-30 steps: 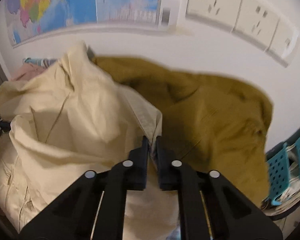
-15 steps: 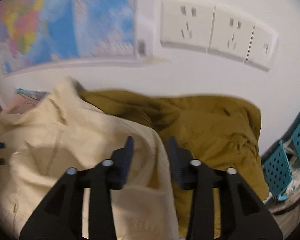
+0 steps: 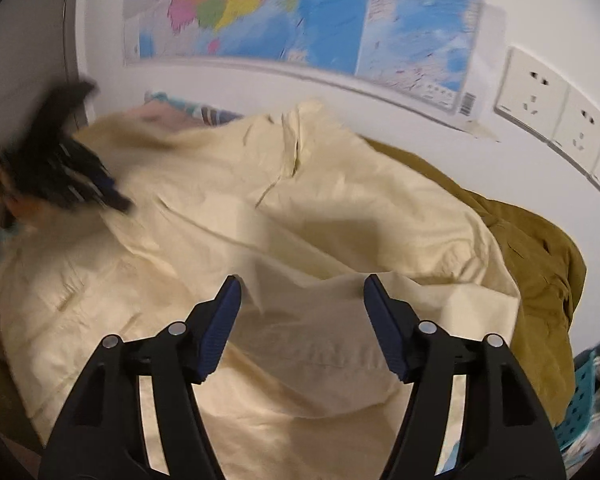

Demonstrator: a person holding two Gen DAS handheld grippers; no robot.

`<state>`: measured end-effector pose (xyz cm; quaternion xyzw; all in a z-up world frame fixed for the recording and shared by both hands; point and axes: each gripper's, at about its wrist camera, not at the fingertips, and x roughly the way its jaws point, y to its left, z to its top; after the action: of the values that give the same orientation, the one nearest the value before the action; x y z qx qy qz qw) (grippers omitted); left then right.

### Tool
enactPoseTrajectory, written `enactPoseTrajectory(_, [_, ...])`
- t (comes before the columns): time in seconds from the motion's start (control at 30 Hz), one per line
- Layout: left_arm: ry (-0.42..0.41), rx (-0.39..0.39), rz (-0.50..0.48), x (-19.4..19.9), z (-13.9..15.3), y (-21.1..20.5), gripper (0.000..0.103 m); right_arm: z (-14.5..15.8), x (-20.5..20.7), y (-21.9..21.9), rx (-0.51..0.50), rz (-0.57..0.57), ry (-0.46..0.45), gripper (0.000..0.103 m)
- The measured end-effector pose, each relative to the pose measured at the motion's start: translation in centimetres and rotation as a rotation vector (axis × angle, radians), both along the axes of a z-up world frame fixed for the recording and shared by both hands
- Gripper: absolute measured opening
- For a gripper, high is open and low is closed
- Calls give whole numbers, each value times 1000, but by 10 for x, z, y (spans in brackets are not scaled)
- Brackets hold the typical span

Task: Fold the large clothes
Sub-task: 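Pull the shirt edges with both grippers to smooth it flat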

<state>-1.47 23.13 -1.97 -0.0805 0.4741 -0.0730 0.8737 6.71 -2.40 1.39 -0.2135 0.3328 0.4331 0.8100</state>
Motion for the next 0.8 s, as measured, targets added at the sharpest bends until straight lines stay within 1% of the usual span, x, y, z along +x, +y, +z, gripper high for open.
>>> enactPoseTrajectory(0.03, [2, -22, 1, -5, 7, 3, 16, -4, 3, 7, -12, -14, -11, 29])
enactPoseTrajectory(0.07, [1, -39, 2, -12, 16, 7, 17, -6, 9, 13, -25, -31, -12, 6])
enactPoseTrajectory(0.1, [15, -63, 1, -17, 24, 9, 18, -11, 18, 18, -39, -52, -11, 6])
enactPoseTrajectory(0.13, [48, -105, 0, -20, 28, 12, 24, -17, 29, 24, -32, -82, 9, 9])
enactPoseTrajectory(0.17, [75, -121, 6, -21, 27, 15, 29, -26, 41, 31, -19, -86, 56, 9])
enactPoseTrajectory(0.2, [76, -89, 19, -19, 25, 14, 30, -37, 49, 38, -28, -89, 75, 8])
enactPoseTrajectory(0.23, [70, -16, 51, -18, 20, 14, 31, -45, 54, 43, -42, -106, 73, 6])
enactPoseTrajectory(0.27, [73, 24, 86, -15, 15, 16, 35, -55, 59, 50, -66, -120, 72, 6])
enactPoseTrajectory(0.3, [101, 66, 143, -10, 6, 21, 35, -66, 65, 54, -87, -129, 100, 6])
enactPoseTrajectory(0.33, [118, 59, 169, -8, 0, 27, 35, -68, 68, 54, -81, -139, 117, 6])
enactPoseTrajectory(0.37, [102, 32, 183, -9, -2, 30, 35, -65, 67, 50, -60, -139, 123, 11])
enactPoseTrajectory(0.4, [71, 38, 182, -11, 0, 30, 37, -56, 63, 42, -12, -130, 122, 16])
enactPoseTrajectory(0.43, [33, 62, 163, -14, 4, 26, 46, -47, 60, 35, 17, -127, 119, 33])
enactPoseTrajectory(0.47, [1, 83, 133, -17, 9, 21, 56, -37, 56, 25, 49, -131, 109, 41])
enactPoseTrajectory(0.5, [-30, 86, 110, -17, 12, 15, 58, -23, 52, 12, 95, -134, 108, 41])
enactPoseTrajectory(0.53, [-53, 86, 88, -16, 13, 12, 58, -16, 48, 4, 120, -127, 116, 41])
enactPoseTrajectory(0.6, [-68, 111, 53, -12, 11, 1, 63, -6, 40, -4, 145, -105, 128, 41])
enactPoseTrajectory(0.67, [-51, 133, 48, -2, -1, -4, 63, -8, 29, -5, 139, -62, 160, 41])
enactPoseTrajectory(0.73, [-34, 162, 63, 7, -13, -9, 63, -17, 20, 3, 95, -36, 161, 41])
enactPoseTrajectory(0.8, [-21, 219, 88, 16, -23, -10, 61, -32, 15, 19, 51, -25, 174, 41])
